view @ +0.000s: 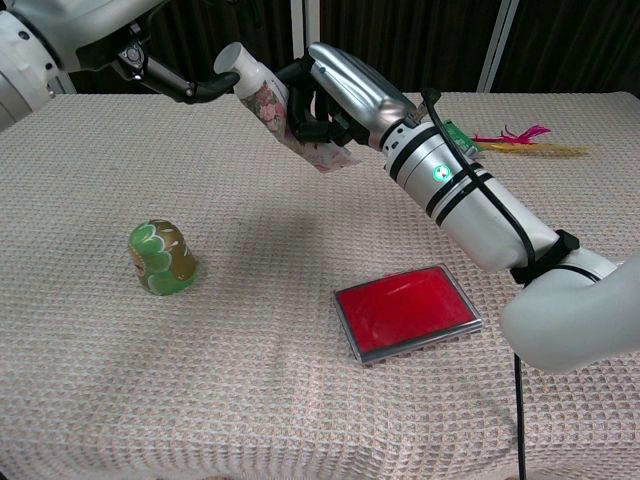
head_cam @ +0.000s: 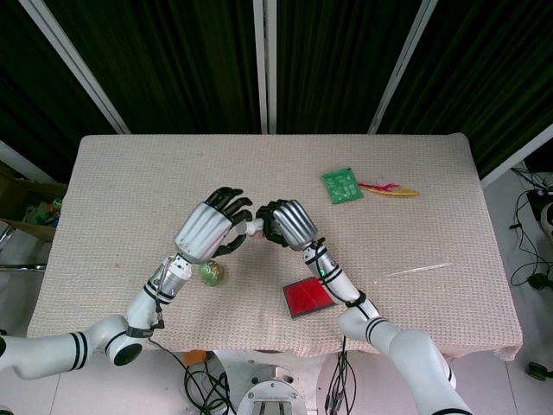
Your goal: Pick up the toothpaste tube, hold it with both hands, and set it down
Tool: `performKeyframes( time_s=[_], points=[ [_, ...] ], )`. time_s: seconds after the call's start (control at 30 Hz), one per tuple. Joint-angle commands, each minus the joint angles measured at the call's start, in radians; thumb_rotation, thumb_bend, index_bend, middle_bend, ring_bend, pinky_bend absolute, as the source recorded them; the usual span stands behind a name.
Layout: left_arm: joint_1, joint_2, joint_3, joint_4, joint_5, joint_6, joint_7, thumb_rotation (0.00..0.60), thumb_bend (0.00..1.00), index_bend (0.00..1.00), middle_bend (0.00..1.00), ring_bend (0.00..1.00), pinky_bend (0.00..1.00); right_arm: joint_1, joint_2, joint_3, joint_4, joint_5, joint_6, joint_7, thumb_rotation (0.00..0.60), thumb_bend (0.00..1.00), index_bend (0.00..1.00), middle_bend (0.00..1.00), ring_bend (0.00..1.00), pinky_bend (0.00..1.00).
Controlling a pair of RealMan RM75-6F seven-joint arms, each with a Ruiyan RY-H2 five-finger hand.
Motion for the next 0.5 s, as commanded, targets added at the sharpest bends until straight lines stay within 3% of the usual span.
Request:
performKeyframes(
  time_s=[0.03,0.5],
  points=[
    [-0.001,0.003,0.002,-0.002,0.002,-0.002,0.005,0.549,0.43,0.48,0.29,0.19,0.23,-0.001,0.006,-0.006,-0.003,-0.005,0.0,-0.006,0.6,0.69,0.85,0.69,0.59,0.68],
    [-0.006,0.026,0.01,-0.021,0.009,-0.017,0.038,0.539,0.46,0.48,0.29,0.19,0.23,-0.005,0.032,-0.024,-0.019,-0.02,-0.006,-0.033,0.6,0.69,0.86,0.69,0.59,0.68]
  ],
)
